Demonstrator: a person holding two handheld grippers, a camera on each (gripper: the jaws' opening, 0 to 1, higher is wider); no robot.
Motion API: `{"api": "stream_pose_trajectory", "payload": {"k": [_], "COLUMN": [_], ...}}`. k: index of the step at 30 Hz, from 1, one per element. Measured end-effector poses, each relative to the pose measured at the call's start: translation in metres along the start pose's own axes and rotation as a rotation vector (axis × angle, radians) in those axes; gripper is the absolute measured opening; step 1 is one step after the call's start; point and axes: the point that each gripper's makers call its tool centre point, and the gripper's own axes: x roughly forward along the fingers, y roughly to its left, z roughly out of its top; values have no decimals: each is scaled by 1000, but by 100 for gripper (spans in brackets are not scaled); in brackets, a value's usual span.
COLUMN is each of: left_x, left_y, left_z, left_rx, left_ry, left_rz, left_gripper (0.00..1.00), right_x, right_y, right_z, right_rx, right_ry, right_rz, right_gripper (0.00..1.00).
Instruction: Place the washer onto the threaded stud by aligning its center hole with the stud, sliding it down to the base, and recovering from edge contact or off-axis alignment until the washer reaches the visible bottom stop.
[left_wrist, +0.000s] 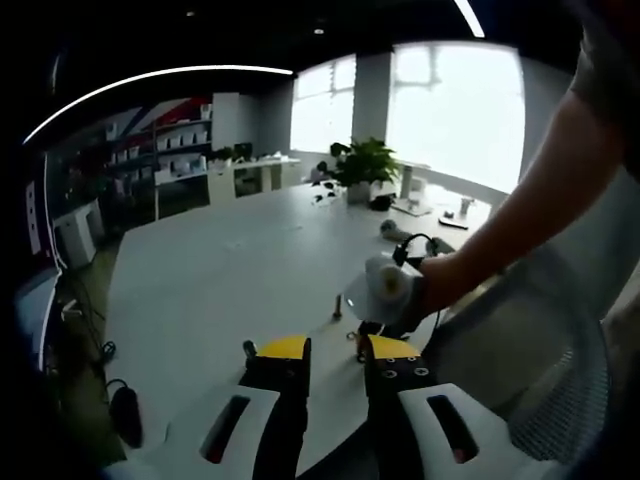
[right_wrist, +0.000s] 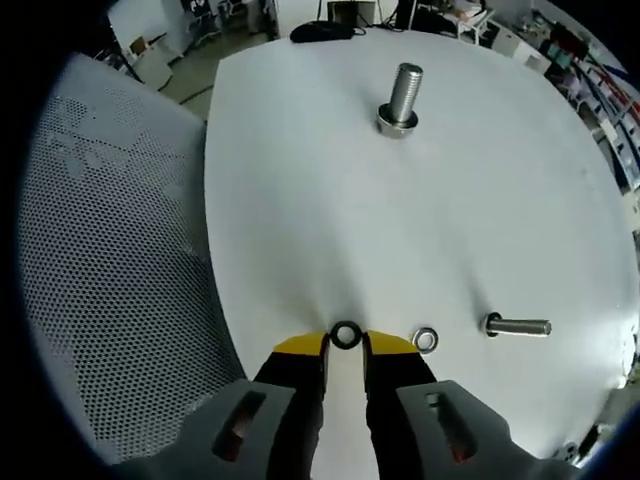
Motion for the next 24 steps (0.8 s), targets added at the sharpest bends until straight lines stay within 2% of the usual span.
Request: {"api": "stream_pose_trajectory", "payload": {"k": [4,8,13,15,17,20,24], "left_x": [0,-1,-1,-2,-3,-3,-5], "left_y": [0,1,3,3,3,4,6], "left_z": [0,3,2,4,6,6,10], "left_rx": [6,0,-7,-6,-2,-9,-6], "left_ry": [3,-13,-12,-21,-28,-29,-49], "left_rz": [2,8,11,13,17,17,28], "left_gripper": [19,19,19,19,19,19,18], "right_x": [1,2,3,2,2,3,1], "right_y": [2,-1,0,0,2,1,0], "right_z": [1,2,2,1,1,1,0], "right_rx": [-54,-36,-58,-25,-65,-57,-32], "right_ry": [59,99,158,180,204,213,189], "right_rz": [-7,-3,-6,-25,-52,-58,-49], "right_gripper": [16,15,15,15,15,15,15]}}
